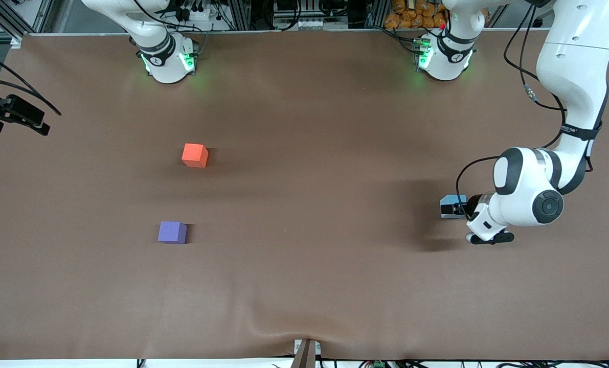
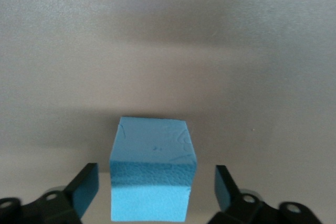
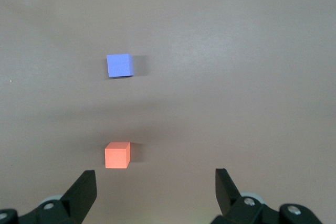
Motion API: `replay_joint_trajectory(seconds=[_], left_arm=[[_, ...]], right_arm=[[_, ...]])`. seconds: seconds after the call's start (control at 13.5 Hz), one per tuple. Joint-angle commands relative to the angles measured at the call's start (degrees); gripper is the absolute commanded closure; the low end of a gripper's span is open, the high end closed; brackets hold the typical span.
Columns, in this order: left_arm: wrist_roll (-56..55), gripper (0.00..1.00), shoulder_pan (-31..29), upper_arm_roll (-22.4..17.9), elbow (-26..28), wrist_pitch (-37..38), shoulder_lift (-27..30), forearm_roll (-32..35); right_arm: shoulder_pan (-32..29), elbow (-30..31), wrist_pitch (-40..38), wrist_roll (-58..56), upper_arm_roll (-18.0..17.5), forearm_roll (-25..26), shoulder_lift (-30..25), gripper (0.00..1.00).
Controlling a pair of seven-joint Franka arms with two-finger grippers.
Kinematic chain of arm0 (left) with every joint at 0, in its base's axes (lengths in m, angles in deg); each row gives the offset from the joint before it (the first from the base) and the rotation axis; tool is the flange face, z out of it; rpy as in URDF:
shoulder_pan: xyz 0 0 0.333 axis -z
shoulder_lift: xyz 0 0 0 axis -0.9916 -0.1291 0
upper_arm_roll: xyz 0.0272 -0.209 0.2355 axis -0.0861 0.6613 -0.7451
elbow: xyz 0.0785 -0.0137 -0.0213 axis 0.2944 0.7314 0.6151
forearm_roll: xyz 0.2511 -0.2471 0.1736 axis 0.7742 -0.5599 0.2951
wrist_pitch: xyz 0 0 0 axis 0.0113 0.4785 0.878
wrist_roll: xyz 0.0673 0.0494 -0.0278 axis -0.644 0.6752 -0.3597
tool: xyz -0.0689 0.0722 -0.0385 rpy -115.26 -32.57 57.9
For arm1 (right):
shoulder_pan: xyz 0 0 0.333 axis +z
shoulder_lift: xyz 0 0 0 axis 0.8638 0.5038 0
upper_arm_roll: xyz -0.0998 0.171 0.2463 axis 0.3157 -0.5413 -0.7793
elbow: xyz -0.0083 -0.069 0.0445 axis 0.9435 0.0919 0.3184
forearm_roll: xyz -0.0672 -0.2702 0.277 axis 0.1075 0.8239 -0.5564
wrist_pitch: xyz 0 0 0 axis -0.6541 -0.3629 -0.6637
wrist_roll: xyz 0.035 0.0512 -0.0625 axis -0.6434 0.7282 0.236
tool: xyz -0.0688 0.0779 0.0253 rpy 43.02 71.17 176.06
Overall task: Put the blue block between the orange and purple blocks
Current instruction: 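Reach the left gripper down over the light-blue cube, then close the left gripper on the light-blue cube and lift it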
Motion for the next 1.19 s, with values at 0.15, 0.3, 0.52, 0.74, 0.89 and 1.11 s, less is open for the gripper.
replay_joint_trajectory(seconds=[0.15,0.3,0.52,0.74,0.89,1.11], left_arm=[[0.25,0.95,-0.21,0.10,0.30,-1.58,-1.16,-0.13],[-0.10,1.00,-0.04,0.10,0.30,-1.49,-0.82,-0.13],[-0.71,1.00,0.57,1.67,-0.05,1.92,2.08,-0.48],[-2.37,1.00,0.40,7.46,-1.02,6.23,6.56,-1.01],[-6.41,1.00,0.66,12.47,-3.03,7.91,7.80,-1.01],[-11.60,1.00,4.95,16.45,-6.20,8.44,6.58,-0.92]], right_arm=[[-0.83,1.07,-0.06,-0.52,-0.37,-0.79,-1.23,0.00],[-0.74,1.07,-0.15,-0.52,-0.37,-0.79,-1.23,0.00],[-0.74,1.07,-0.14,-0.52,-0.37,-0.79,-1.32,0.00],[-0.74,1.07,-0.14,-0.52,-0.37,-0.79,-1.23,0.00],[-0.74,1.07,-0.14,-0.52,-0.37,-0.79,-1.23,0.00],[-0.74,1.07,-0.06,-0.52,-0.37,-0.79,-1.23,0.00]])
